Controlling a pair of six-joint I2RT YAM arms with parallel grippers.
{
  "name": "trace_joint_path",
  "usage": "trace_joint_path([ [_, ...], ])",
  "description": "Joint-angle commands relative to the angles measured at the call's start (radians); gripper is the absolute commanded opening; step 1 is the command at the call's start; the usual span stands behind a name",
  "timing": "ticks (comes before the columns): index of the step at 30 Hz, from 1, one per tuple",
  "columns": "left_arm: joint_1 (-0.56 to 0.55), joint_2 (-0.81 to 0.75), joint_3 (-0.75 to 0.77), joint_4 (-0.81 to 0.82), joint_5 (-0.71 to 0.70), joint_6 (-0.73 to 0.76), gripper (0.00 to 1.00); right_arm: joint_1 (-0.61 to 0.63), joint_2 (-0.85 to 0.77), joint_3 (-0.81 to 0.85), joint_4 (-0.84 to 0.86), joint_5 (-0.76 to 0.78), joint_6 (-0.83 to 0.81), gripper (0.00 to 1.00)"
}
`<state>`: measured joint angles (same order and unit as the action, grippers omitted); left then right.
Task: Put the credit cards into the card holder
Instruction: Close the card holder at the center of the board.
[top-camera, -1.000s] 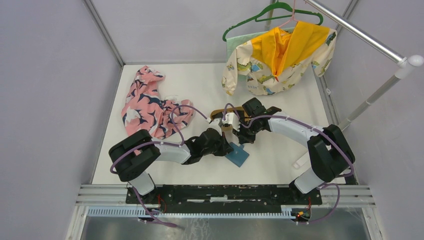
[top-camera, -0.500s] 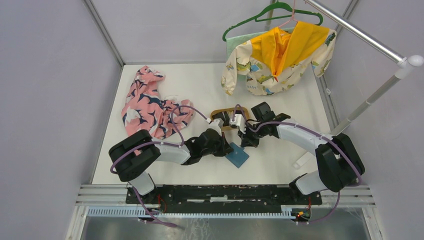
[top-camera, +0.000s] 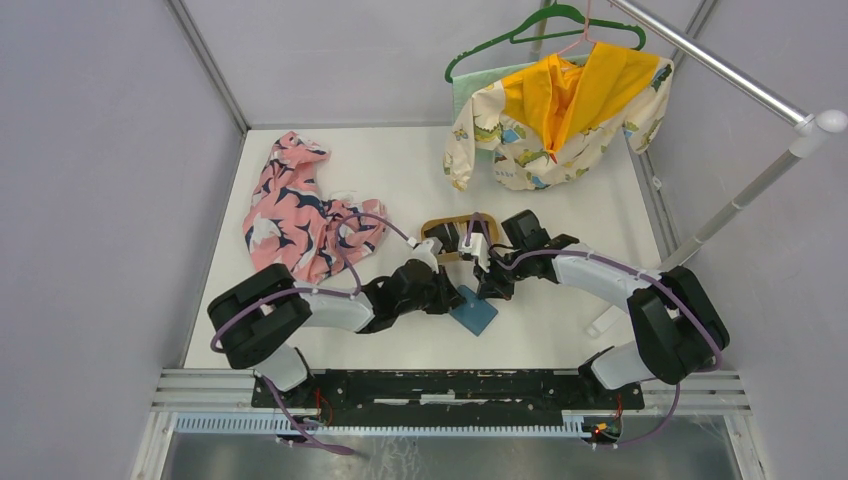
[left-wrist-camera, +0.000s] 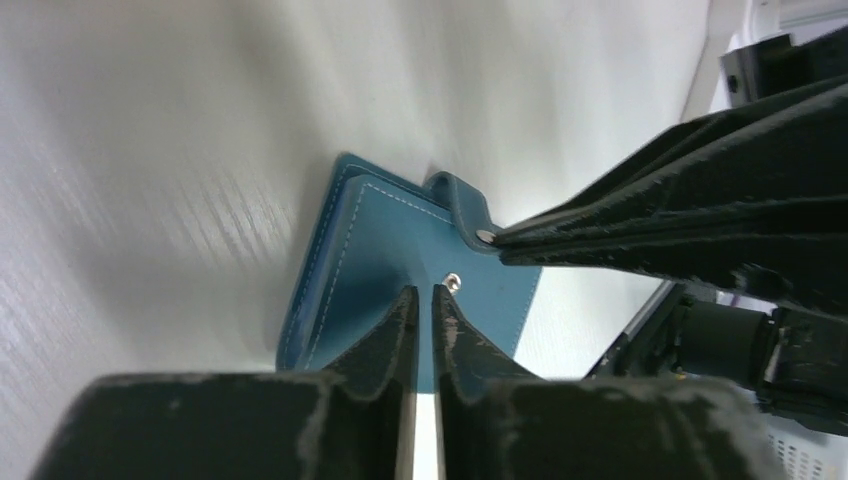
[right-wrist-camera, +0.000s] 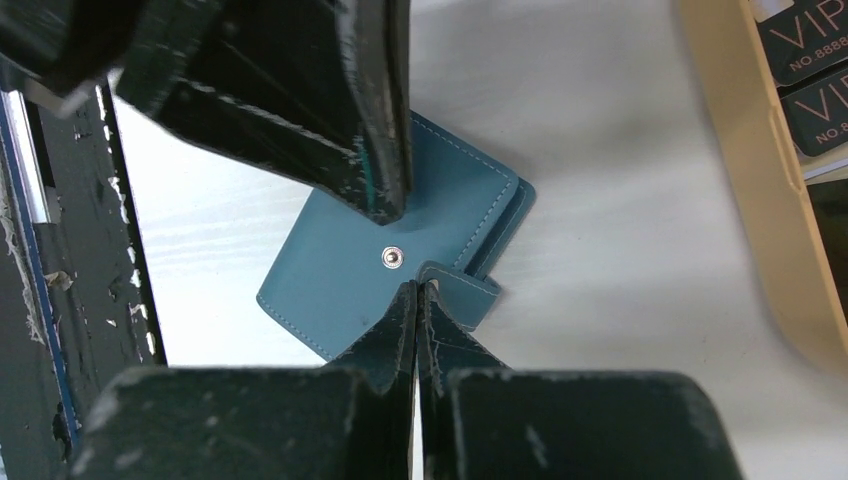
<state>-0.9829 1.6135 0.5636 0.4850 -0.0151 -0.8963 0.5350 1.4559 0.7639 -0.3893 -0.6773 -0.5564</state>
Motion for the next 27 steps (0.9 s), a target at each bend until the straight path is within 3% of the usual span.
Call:
trace_joint_path([
  [1,0.003,-0.107,-0.027,0.052,0.027,-0.029,0.23,0.006,-0.027,-0.009,0.057,-0.012,0.016,0.0],
  [3,0.001,-0.148,-0.041,0.04,0.04,-0.029,0.3,0.006,-0.03,-0.008,0.057,-0.011,0.016,0.0],
  [7,-0.013,-0.193,-0.076,0.021,0.042,-0.028,0.32,0.006,-0.032,-0.006,0.057,-0.017,0.012,0.0],
  [12,-0.036,-0.175,-0.093,0.024,0.018,-0.005,0.19,0.009,-0.031,-0.003,0.052,-0.034,0.005,0.0],
  [18,-0.037,-0.076,0.016,-0.036,-0.012,0.039,0.02,0.009,-0.037,-0.005,0.053,-0.026,0.0,0.0],
  [27,-0.036,0.029,0.076,-0.093,-0.036,0.035,0.02,0.026,-0.035,-0.014,0.055,-0.044,-0.009,0.0],
])
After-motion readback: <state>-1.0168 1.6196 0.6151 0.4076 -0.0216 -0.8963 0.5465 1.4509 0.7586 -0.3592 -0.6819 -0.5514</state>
